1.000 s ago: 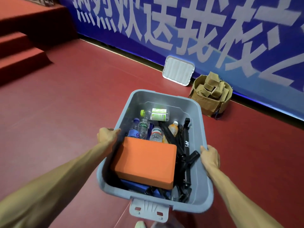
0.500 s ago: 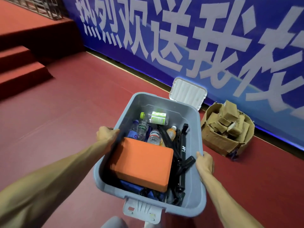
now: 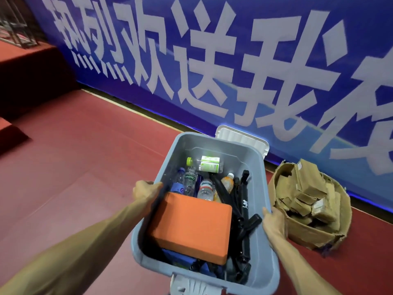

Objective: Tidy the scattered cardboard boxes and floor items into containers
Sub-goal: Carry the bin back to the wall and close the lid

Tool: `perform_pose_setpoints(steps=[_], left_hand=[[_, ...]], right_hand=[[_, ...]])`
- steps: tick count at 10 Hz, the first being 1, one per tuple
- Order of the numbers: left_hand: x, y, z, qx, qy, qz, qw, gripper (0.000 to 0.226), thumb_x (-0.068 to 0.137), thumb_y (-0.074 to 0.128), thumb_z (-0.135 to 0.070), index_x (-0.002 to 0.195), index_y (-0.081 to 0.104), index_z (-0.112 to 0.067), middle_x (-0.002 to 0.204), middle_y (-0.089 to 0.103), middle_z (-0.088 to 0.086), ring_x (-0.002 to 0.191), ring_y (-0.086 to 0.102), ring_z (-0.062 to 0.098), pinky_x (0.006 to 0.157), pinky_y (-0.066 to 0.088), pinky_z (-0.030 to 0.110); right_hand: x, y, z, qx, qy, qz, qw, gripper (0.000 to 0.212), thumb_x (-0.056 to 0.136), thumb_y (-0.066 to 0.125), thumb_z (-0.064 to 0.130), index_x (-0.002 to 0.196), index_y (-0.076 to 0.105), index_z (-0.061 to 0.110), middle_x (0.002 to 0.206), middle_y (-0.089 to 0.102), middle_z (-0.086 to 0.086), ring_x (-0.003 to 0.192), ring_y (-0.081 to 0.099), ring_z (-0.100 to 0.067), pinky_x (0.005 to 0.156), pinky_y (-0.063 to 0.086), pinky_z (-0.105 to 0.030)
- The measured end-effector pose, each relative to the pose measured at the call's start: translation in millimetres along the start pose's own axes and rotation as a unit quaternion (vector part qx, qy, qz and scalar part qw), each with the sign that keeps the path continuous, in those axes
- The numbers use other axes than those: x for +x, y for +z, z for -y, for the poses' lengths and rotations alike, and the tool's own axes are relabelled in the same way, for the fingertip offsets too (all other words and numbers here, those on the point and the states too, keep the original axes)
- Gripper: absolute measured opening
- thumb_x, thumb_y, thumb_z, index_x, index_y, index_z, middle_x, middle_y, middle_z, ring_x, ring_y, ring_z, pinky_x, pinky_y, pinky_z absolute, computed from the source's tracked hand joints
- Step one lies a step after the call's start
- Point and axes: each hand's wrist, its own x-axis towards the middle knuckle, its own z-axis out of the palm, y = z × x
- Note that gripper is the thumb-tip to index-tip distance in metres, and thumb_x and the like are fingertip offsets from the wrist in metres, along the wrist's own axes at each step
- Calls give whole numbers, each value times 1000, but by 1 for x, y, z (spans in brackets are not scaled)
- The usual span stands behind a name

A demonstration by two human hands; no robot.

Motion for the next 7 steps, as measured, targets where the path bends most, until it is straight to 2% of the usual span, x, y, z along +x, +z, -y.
perform_pose_setpoints(steps=[1, 2, 3, 4, 5, 6, 7], left_hand=[[12, 3, -82, 22, 36, 53, 998, 17, 64, 67, -26, 69, 72, -10, 56, 64, 2, 49, 59, 16, 45, 40, 18], [49, 33, -154, 50, 72, 69, 994, 17, 65, 66, -23, 73, 74, -10, 63, 68, 7, 57, 64, 21, 55, 44, 24], [92, 82, -212, 91, 102, 101, 986, 16, 68, 65, -21, 74, 74, -8, 68, 69, 11, 60, 62, 23, 57, 45, 27], [138, 149, -266, 116, 141, 139, 973, 17, 75, 66, -19, 77, 74, -4, 65, 62, 11, 58, 54, 20, 58, 42, 28], [181, 227, -315, 157, 171, 169, 958, 18, 80, 65, -16, 80, 72, 0, 65, 57, 10, 61, 50, 17, 58, 38, 28], [213, 298, -358, 215, 198, 199, 936, 19, 85, 61, -17, 84, 73, -2, 71, 57, 12, 67, 50, 17, 60, 37, 28], [236, 359, -392, 257, 215, 236, 912, 22, 87, 58, -20, 91, 74, -4, 74, 59, 11, 67, 52, 18, 60, 39, 29]], right_hand=[[55, 16, 56, 10, 33, -19, 999, 39, 96, 50, 20, 129, 54, -2, 133, 54, -25, 122, 50, -43, 98, 39, -42], [99, 30, 85, 32, 66, -48, 996, 42, 95, 50, 23, 131, 53, 3, 135, 54, -23, 122, 50, -42, 100, 39, -43], [156, 41, 105, 58, 90, -80, 991, 31, 94, 50, 21, 117, 63, 3, 121, 62, -22, 110, 56, -41, 91, 42, -40], [215, 56, 113, 86, 134, -100, 982, 31, 92, 52, 20, 115, 65, 3, 120, 63, -23, 109, 57, -41, 91, 44, -41], [287, 74, 115, 111, 184, -117, 970, 31, 91, 52, 17, 109, 64, -5, 119, 62, -27, 109, 56, -43, 94, 44, -45], [338, 86, 112, 144, 227, -128, 955, 36, 94, 50, 17, 119, 58, -8, 128, 56, -29, 118, 52, -44, 99, 40, -46], [371, 99, 106, 187, 270, -147, 933, 45, 89, 45, 32, 112, 60, -3, 116, 58, -26, 106, 55, -38, 88, 40, -43]])
